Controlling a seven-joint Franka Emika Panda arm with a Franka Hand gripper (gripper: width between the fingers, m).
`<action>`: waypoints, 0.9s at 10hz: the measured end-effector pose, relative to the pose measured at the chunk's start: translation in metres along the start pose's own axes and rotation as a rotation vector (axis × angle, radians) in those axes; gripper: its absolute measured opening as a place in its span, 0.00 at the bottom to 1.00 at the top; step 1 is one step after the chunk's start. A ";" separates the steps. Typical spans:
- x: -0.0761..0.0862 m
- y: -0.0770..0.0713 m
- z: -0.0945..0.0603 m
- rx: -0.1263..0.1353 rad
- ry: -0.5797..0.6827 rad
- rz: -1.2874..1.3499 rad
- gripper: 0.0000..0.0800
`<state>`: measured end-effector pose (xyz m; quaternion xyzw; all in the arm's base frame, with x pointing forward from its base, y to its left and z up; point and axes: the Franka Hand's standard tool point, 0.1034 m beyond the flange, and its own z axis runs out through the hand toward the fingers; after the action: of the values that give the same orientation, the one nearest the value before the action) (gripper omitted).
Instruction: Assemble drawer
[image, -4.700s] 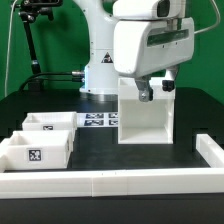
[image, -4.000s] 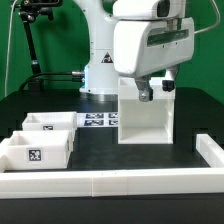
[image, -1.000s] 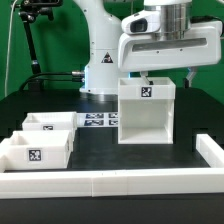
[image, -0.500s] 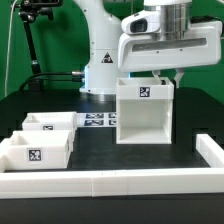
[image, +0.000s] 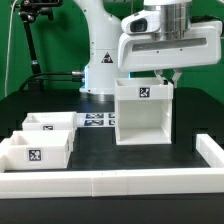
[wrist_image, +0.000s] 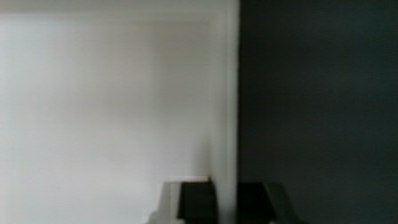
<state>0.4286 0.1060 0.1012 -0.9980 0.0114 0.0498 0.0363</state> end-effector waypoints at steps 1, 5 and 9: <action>0.000 0.000 0.000 0.000 0.000 0.000 0.05; 0.046 0.010 -0.010 0.014 0.027 -0.019 0.05; 0.074 0.020 -0.014 0.020 0.057 -0.008 0.05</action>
Offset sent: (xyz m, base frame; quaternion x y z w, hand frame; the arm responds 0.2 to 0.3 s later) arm 0.0597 -0.0144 0.0048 -0.0106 0.0075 -0.0321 0.9994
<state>0.5026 0.0832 0.1065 -0.9987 0.0088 0.0213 0.0464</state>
